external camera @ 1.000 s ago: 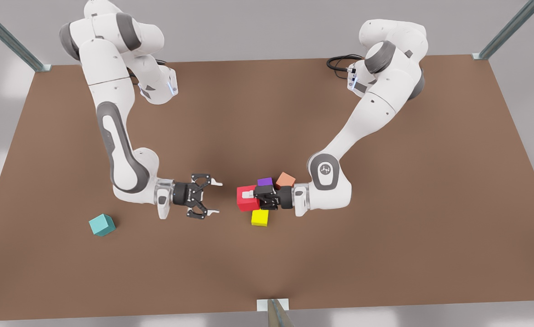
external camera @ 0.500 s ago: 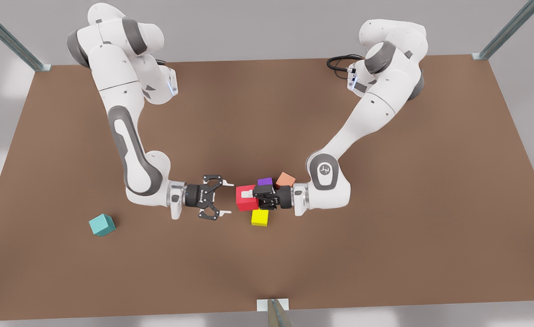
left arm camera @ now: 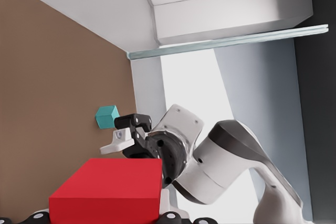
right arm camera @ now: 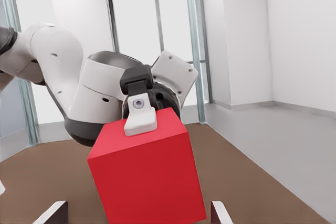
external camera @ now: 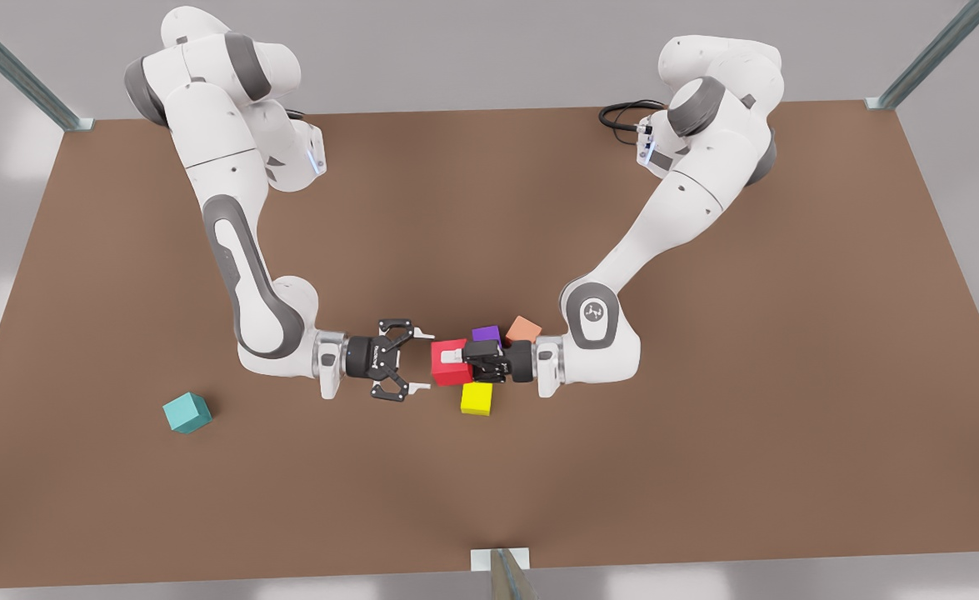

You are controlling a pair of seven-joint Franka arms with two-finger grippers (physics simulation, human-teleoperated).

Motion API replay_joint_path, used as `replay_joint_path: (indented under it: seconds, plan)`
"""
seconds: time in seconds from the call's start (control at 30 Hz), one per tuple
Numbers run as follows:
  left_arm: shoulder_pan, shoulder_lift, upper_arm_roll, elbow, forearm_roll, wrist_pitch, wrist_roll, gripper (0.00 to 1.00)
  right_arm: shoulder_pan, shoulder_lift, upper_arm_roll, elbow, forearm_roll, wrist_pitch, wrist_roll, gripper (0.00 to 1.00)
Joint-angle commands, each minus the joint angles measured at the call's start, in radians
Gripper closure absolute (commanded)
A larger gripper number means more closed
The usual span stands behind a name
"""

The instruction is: Pick up red wooden cube and pass to hand red wooden cube and place in blue wooden cube

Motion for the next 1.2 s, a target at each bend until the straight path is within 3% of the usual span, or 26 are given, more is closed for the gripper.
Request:
replay_joint_path:
  seconds: [0.0, 1.17]
  plan:
    - [0.0, -0.002, -0.001, 0.0, -0.006, -0.004, -0.015, 0.31, 0.0, -0.001, 0.0, 0.0, 0.0, -0.001, -0.048, 0.0]
    - [-0.028, 0.014, -0.002, 0.022, -0.007, 0.01, -0.033, 0.31, 0.014, 0.039, 0.037, 0.088, 0.025, 0.001, 0.001, 0.0]
